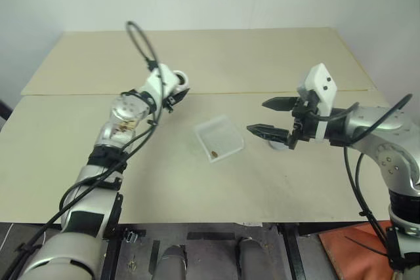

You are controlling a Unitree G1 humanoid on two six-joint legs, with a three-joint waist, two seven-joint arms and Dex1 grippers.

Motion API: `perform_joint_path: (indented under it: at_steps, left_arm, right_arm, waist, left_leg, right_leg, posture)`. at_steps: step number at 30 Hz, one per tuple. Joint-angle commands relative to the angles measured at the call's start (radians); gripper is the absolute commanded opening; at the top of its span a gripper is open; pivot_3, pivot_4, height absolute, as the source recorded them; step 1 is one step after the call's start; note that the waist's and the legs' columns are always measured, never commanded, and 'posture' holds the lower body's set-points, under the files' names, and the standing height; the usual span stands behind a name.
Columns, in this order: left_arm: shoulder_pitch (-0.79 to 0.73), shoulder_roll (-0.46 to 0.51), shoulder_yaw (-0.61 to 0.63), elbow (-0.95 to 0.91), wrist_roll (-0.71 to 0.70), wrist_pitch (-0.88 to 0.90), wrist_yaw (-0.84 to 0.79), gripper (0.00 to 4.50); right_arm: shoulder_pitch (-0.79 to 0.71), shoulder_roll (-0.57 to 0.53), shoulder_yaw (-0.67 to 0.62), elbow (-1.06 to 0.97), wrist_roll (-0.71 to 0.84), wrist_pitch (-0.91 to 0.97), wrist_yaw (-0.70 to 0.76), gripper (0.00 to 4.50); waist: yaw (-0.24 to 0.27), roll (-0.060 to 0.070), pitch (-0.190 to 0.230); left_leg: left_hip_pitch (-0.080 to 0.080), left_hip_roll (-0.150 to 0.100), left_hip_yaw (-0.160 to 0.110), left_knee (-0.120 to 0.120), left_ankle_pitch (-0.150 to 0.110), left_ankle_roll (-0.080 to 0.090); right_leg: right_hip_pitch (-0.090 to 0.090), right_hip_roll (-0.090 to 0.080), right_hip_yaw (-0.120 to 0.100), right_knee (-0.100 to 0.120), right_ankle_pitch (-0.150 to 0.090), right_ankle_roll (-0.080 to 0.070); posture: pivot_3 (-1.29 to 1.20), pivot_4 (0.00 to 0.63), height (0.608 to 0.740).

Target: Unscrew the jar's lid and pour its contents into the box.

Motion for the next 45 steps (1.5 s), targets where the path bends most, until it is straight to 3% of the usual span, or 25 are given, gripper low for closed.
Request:
perform_joint_path:
  at_steps: [1, 14, 21, 25, 28, 32, 39, 45]
  left_arm:
    - [0.037, -0.008, 0.086, -0.108, -0.101, 0.132, 0.0, 1.96]
    - [0.189, -0.082, 0.102, -0.092, -0.078, 0.077, 0.053, 1.96]
    - [0.278, -0.064, 0.094, -0.169, -0.073, 0.076, 0.034, 4.32]
    - [0.351, -0.031, 0.117, -0.282, -0.099, 0.113, 0.025, 4.46]
    - [0.423, 0.036, 0.142, -0.406, -0.158, 0.177, -0.05, 4.46]
    - [0.519, 0.196, 0.165, -0.54, -0.196, 0.228, -0.176, 4.46]
    - [0.673, 0.536, 0.415, -0.654, -0.477, 0.311, -0.626, 4.46]
    - [0.56, 0.573, 0.511, -0.598, -0.595, 0.381, -0.618, 4.46]
  right_arm:
    - [-0.004, -0.022, -0.042, -0.018, 0.007, -0.033, 0.019, 4.45]
    - [0.021, -0.053, -0.092, -0.056, 0.038, -0.011, 0.038, 4.45]
    - [0.042, -0.059, -0.1, -0.075, 0.057, -0.006, 0.025, 4.5]
    - [0.065, -0.063, -0.112, -0.088, 0.066, -0.005, 0.018, 4.5]
    - [0.092, -0.066, -0.125, -0.098, 0.069, -0.005, 0.015, 4.5]
    - [0.145, -0.074, -0.145, -0.117, 0.075, -0.013, 0.019, 4.5]
    - [0.268, -0.097, -0.209, -0.139, 0.077, -0.049, 0.031, 4.5]
    - [0.316, -0.101, -0.239, -0.177, 0.09, -0.079, 0.042, 4.5]
  waist:
    - [-0.001, 0.0, 0.0]
    - [0.003, 0.0, 0.0]
    - [0.001, 0.0, 0.0]
    - [0.003, 0.0, 0.0]
    - [0.0, 0.0, 0.0]
    - [0.001, 0.0, 0.0]
    - [0.003, 0.0, 0.0]
    - [0.017, 0.0, 0.0]
  left_leg:
    - [0.001, 0.0, 0.0, 0.0, 0.0, 0.0]
    - [0.002, 0.0, 0.0, 0.0, 0.0, 0.0]
    - [0.003, 0.0, 0.001, 0.0, 0.0, 0.0]
    - [0.003, 0.0, 0.0, 0.0, 0.0, 0.0]
    - [0.003, 0.0, 0.0, 0.0, 0.0, 0.0]
    - [0.004, 0.001, 0.001, -0.001, 0.0, 0.001]
    - [0.003, 0.002, 0.001, -0.002, -0.001, 0.002]
    - [0.006, 0.002, 0.002, -0.002, -0.001, 0.002]
  right_leg:
    - [0.0, 0.0, 0.0, 0.0, 0.0, 0.0]
    - [0.002, 0.0, 0.0, -0.001, 0.0, 0.0]
    - [0.002, 0.0, 0.0, -0.001, 0.0, 0.0]
    - [0.002, 0.0, 0.0, -0.001, 0.0, 0.0]
    - [0.002, 0.0, 0.0, -0.001, 0.0, 0.0]
    - [0.002, 0.0, 0.0, -0.001, 0.0, -0.001]
    - [0.001, 0.001, 0.0, -0.002, -0.001, -0.002]
    - [0.004, 0.001, 0.0, -0.004, -0.001, -0.002]
  posture:
    - [0.0, 0.15, 0.74]
    - [0.0, 0.15, 0.74]
    - [0.0, 0.15, 0.74]
    - [0.0, 0.15, 0.74]
    - [0.0, 0.15, 0.74]
    - [0.0, 0.15, 0.74]
    - [0.0, 0.15, 0.74]
    - [0.0, 0.15, 0.74]
